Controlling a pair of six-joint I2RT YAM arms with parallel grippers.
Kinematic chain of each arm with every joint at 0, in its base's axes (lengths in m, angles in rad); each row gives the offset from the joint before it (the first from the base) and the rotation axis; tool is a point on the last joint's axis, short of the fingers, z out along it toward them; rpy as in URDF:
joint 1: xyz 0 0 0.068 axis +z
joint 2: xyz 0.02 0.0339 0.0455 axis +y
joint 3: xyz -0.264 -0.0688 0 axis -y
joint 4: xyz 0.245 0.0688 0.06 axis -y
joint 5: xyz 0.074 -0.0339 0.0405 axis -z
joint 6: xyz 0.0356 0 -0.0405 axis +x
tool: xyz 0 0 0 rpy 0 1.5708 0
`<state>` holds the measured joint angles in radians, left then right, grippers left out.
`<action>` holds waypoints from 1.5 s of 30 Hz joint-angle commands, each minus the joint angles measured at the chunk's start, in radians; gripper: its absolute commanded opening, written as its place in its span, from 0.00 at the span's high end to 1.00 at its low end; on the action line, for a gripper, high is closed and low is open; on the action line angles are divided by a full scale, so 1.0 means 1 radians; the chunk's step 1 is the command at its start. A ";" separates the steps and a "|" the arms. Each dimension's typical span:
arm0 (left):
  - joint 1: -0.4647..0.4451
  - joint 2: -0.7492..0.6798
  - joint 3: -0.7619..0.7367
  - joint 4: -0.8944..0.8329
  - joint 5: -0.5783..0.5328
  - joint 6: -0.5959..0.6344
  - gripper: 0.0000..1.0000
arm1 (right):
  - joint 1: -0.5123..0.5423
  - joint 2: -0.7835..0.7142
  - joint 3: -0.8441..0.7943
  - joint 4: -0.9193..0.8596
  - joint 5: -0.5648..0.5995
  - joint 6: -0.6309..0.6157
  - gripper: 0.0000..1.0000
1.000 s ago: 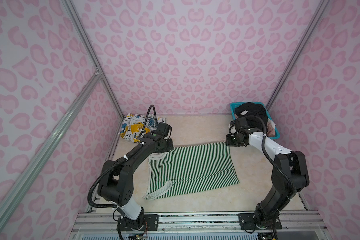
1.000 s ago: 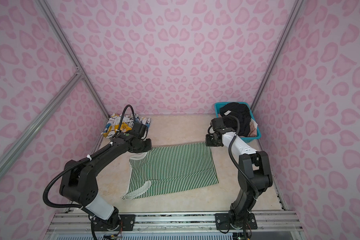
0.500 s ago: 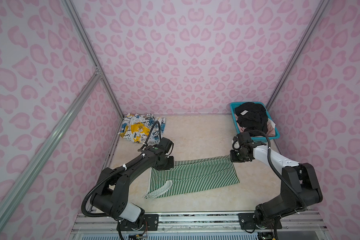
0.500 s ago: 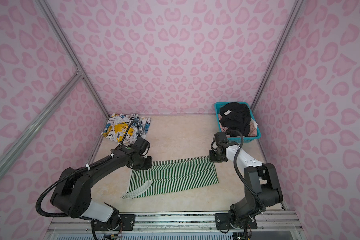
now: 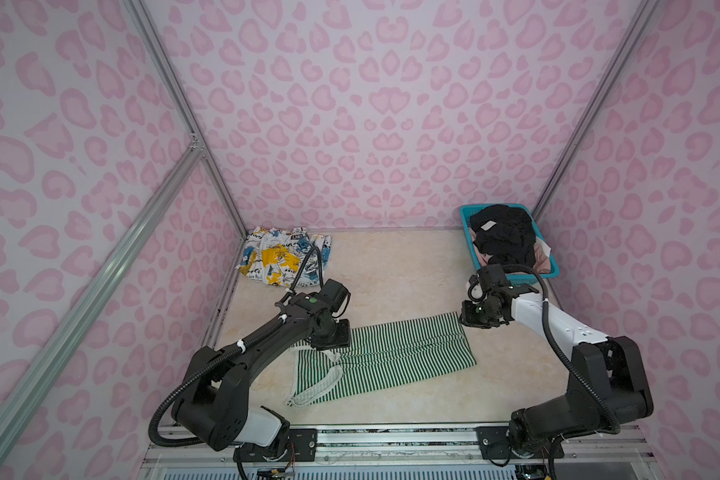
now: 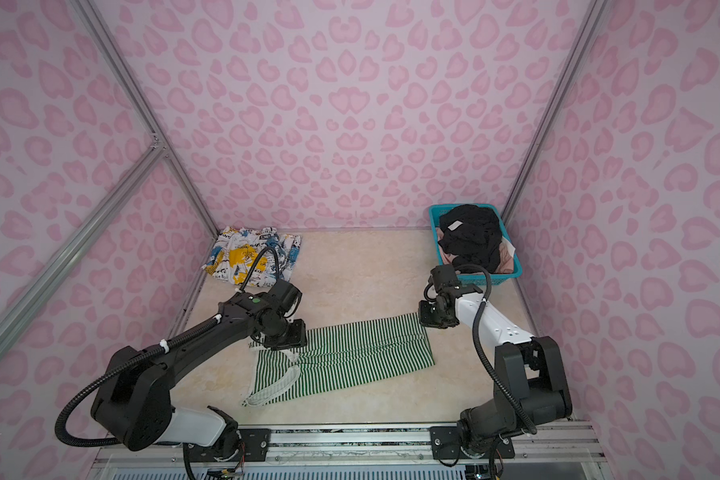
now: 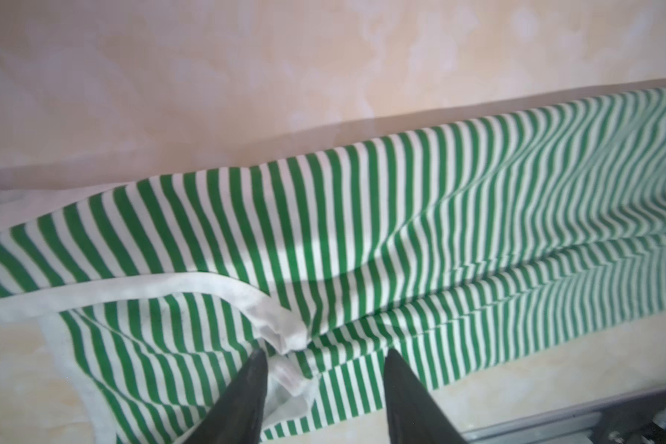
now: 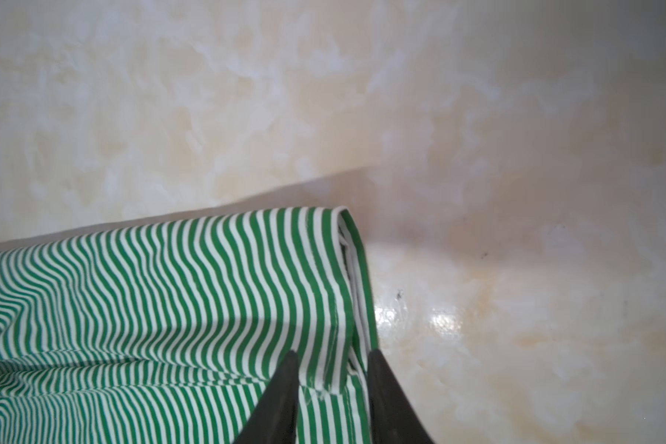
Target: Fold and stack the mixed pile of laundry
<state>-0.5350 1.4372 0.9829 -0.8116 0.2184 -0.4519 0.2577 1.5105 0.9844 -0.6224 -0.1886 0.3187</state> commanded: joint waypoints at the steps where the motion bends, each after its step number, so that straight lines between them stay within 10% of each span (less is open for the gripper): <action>1: 0.004 -0.005 0.018 -0.051 -0.040 -0.034 0.48 | 0.015 0.050 0.020 -0.046 -0.061 -0.012 0.72; 6: 0.064 0.057 -0.043 -0.046 -0.178 -0.110 0.47 | 0.022 0.097 -0.016 -0.063 -0.037 0.003 0.68; 16: 0.160 0.083 -0.178 0.145 -0.110 -0.157 0.45 | -0.009 0.145 -0.039 0.010 -0.093 0.010 0.62; 29: 0.177 0.164 -0.205 0.229 -0.090 -0.157 0.47 | -0.021 0.126 0.017 -0.030 -0.052 -0.044 0.96; 45: 0.177 0.168 -0.202 0.223 -0.080 -0.140 0.47 | -0.020 0.209 0.076 -0.066 -0.085 -0.090 0.74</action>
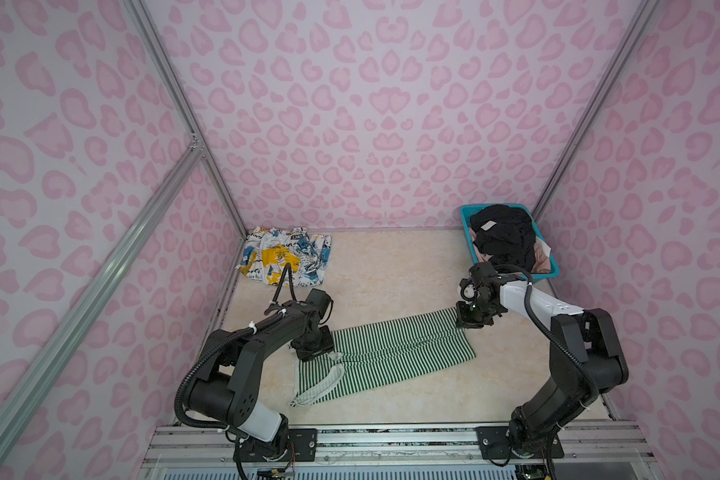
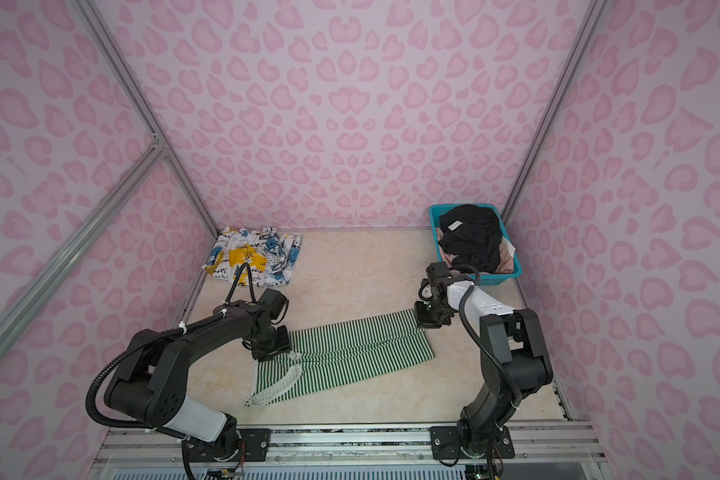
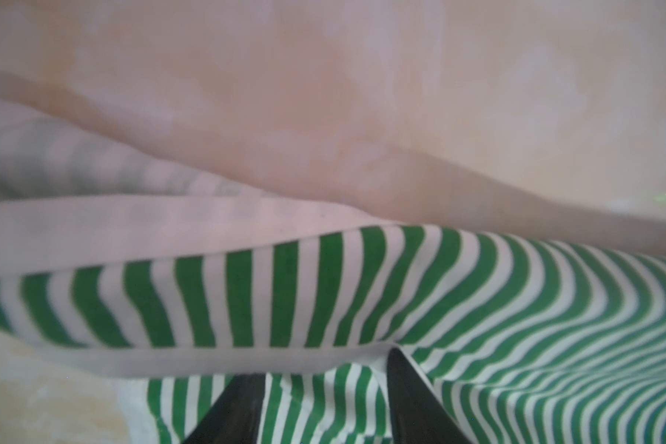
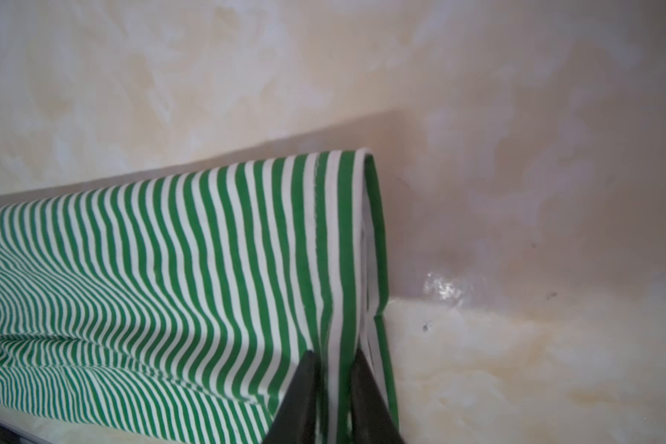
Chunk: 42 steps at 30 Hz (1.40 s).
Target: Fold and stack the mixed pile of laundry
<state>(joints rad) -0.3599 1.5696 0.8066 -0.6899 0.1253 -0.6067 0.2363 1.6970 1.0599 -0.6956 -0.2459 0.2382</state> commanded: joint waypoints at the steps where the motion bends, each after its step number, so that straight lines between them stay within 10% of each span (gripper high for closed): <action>1: 0.001 0.036 -0.024 0.100 0.014 0.015 0.48 | 0.001 0.030 -0.003 0.014 -0.032 -0.010 0.73; 13: 0.002 0.044 -0.016 0.095 0.017 0.022 0.48 | 0.002 0.052 0.031 0.025 -0.034 -0.004 0.92; 26: 0.001 0.058 -0.010 0.096 0.038 0.031 0.49 | 0.003 0.114 0.092 0.013 -0.003 -0.034 0.75; 34: 0.002 0.059 -0.016 0.099 0.037 0.031 0.50 | 0.003 0.117 0.110 0.026 0.000 -0.033 0.99; 42: 0.001 0.075 -0.016 0.109 0.043 0.031 0.50 | 0.012 0.073 0.178 0.002 0.015 -0.069 1.00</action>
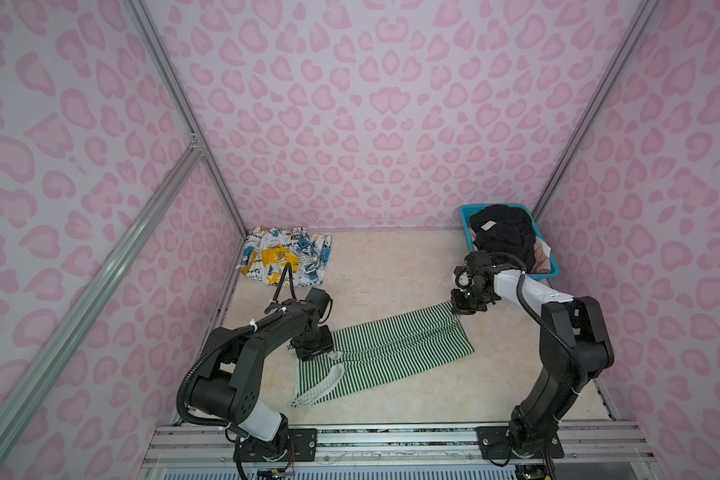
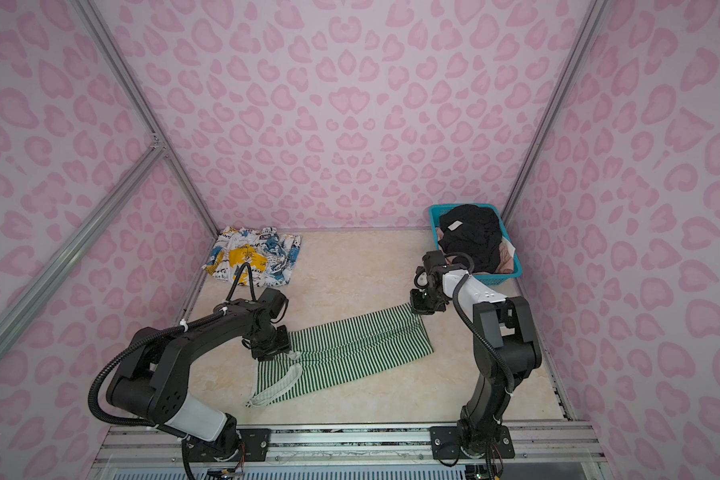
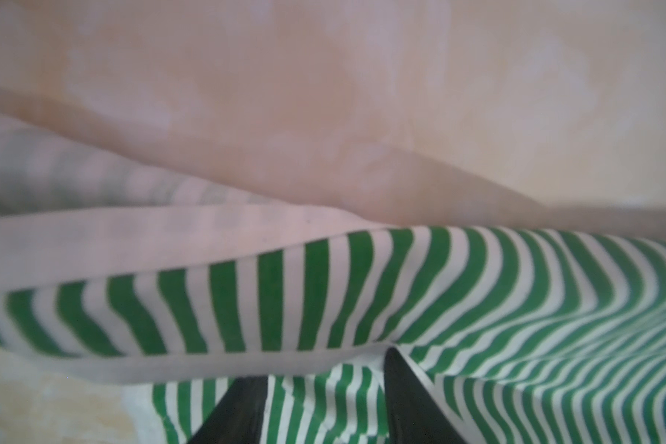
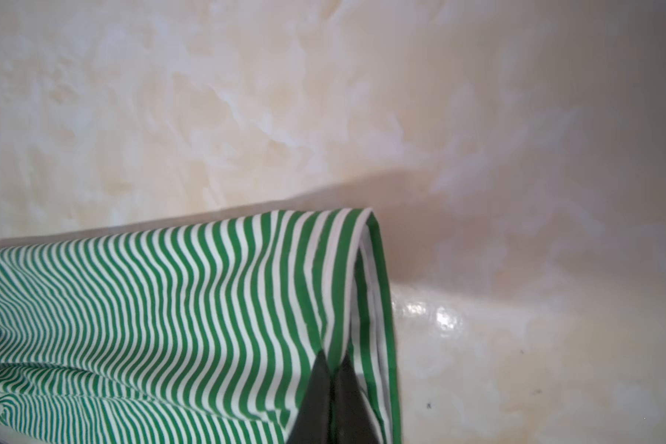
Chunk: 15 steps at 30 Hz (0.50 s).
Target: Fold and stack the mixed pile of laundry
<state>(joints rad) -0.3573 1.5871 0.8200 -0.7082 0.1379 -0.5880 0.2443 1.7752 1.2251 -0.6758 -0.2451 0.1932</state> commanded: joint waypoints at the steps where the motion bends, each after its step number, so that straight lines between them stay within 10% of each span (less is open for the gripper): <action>1: -0.001 0.059 -0.031 0.131 0.032 0.011 0.50 | 0.004 -0.006 0.019 -0.015 0.015 -0.030 1.00; 15: 0.000 -0.002 0.004 0.084 0.018 -0.001 0.48 | 0.006 0.031 -0.118 0.079 0.082 -0.003 0.98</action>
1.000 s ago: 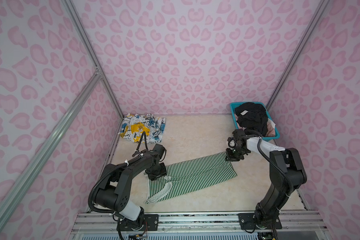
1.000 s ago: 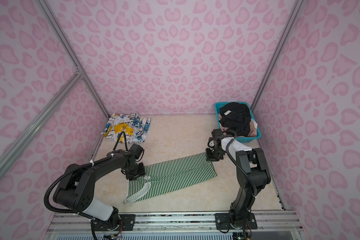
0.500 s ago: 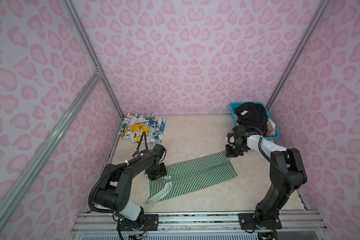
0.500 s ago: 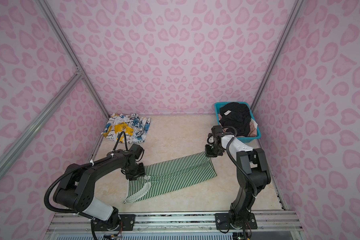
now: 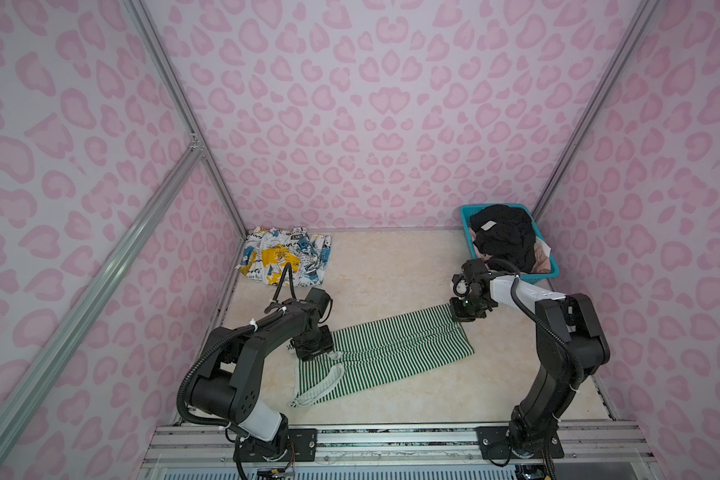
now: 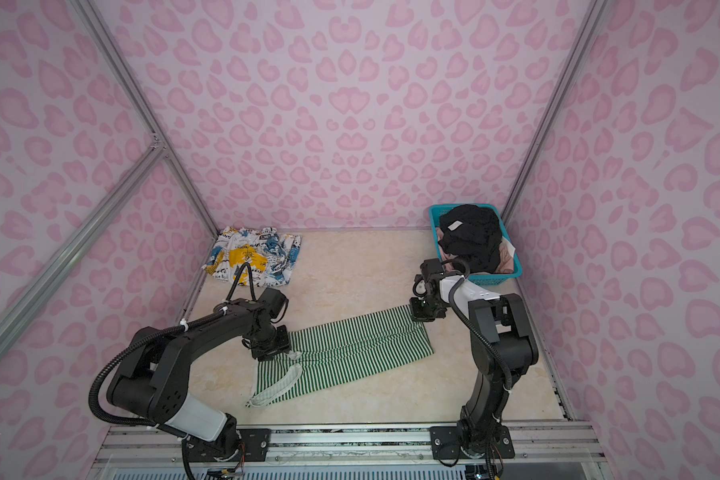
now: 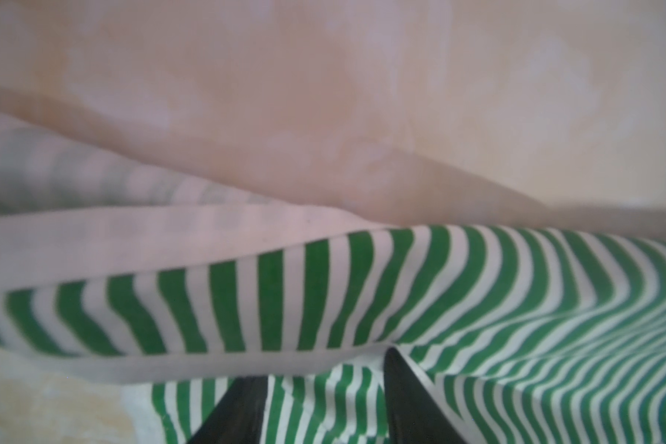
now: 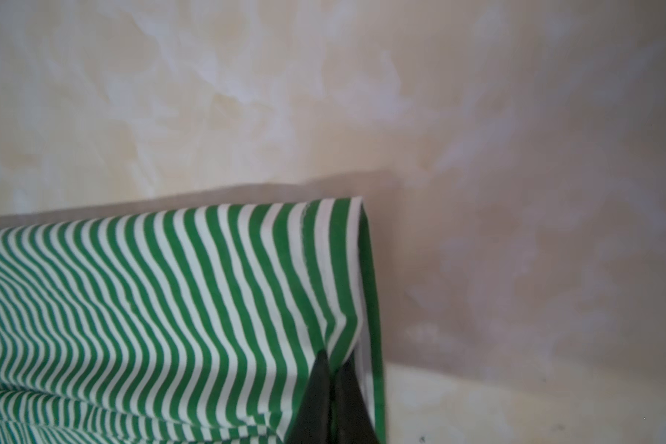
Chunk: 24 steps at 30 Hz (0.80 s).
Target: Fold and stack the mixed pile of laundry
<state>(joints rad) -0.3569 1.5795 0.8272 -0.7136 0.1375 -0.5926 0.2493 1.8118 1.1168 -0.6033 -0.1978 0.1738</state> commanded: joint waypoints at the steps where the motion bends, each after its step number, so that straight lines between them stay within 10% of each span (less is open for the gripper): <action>1: -0.001 -0.004 0.005 0.078 0.016 0.005 0.47 | 0.001 -0.009 -0.007 -0.003 0.041 0.016 0.96; 9: 0.055 -0.083 0.067 0.029 -0.070 -0.007 0.43 | 0.054 -0.088 0.072 -0.133 0.184 -0.010 0.68; 24: 0.117 0.137 0.118 0.157 -0.069 -0.012 0.57 | 0.097 -0.016 -0.012 -0.010 0.015 0.065 0.76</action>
<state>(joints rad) -0.2470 1.6600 0.9283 -0.6125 0.0605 -0.6071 0.3466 1.7840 1.1271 -0.6289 -0.1520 0.2104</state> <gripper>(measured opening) 0.442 0.248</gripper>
